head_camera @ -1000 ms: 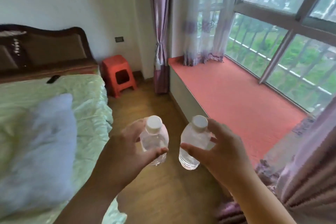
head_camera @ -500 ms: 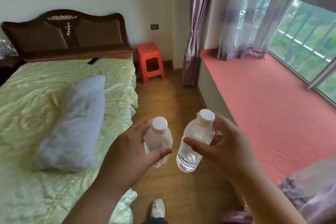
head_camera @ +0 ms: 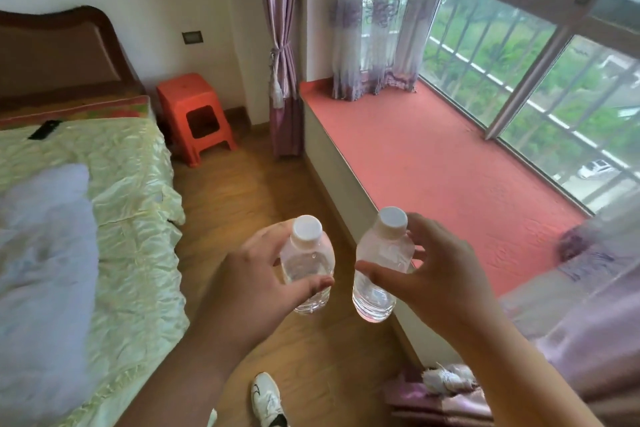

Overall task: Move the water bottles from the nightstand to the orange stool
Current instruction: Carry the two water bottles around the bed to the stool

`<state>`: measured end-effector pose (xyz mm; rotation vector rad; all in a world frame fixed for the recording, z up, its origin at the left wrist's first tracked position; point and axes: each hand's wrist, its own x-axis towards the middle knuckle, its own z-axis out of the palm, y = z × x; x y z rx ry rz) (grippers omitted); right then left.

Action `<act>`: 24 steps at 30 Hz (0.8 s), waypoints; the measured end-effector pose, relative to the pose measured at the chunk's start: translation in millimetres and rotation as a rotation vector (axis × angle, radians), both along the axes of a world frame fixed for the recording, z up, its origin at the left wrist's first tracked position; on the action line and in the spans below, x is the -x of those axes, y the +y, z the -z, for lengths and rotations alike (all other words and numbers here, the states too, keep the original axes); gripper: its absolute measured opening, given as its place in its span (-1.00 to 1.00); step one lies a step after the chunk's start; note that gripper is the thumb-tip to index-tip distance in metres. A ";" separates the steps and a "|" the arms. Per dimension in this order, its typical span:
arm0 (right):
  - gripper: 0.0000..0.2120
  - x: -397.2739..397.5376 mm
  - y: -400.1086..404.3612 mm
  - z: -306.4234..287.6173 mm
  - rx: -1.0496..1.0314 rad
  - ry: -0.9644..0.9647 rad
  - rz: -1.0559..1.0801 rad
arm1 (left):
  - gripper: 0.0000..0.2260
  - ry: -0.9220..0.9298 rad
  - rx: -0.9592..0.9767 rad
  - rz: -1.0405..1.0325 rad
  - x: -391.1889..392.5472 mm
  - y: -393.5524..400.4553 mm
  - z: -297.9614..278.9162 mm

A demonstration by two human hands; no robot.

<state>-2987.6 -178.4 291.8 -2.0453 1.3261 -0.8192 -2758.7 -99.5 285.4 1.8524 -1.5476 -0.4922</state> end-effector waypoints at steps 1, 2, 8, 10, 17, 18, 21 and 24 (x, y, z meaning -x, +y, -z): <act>-0.36 -8.2 -6.8 -1.8 0.007 0.000 0.004 | -0.34 0.000 0.011 0.003 -8.0 -9.2 -0.6; -0.36 -17.5 -13.8 -3.9 0.012 -0.003 0.009 | -0.33 -0.002 0.019 0.009 -16.7 -18.0 -1.3; -0.41 -91.6 -52.9 -13.3 0.013 0.005 0.001 | -0.35 0.006 0.019 0.020 -86.1 -57.0 -5.9; -0.43 -120.3 -65.3 -14.5 0.036 0.004 -0.009 | -0.35 -0.003 0.032 0.004 -113.8 -66.2 -6.9; -0.42 -203.8 -98.0 -12.7 0.047 -0.001 -0.078 | -0.36 -0.067 0.047 -0.074 -188.9 -86.5 -10.4; -0.40 -213.5 -103.5 -11.2 0.044 -0.004 -0.085 | -0.37 -0.069 0.048 -0.093 -198.3 -88.1 -11.1; -0.37 -242.8 -124.2 -5.4 0.030 -0.004 -0.132 | -0.37 -0.067 0.040 -0.147 -224.2 -96.9 -11.2; -0.35 -271.8 -150.2 0.9 0.026 -0.008 -0.200 | -0.36 -0.058 0.019 -0.199 -244.7 -111.4 -8.6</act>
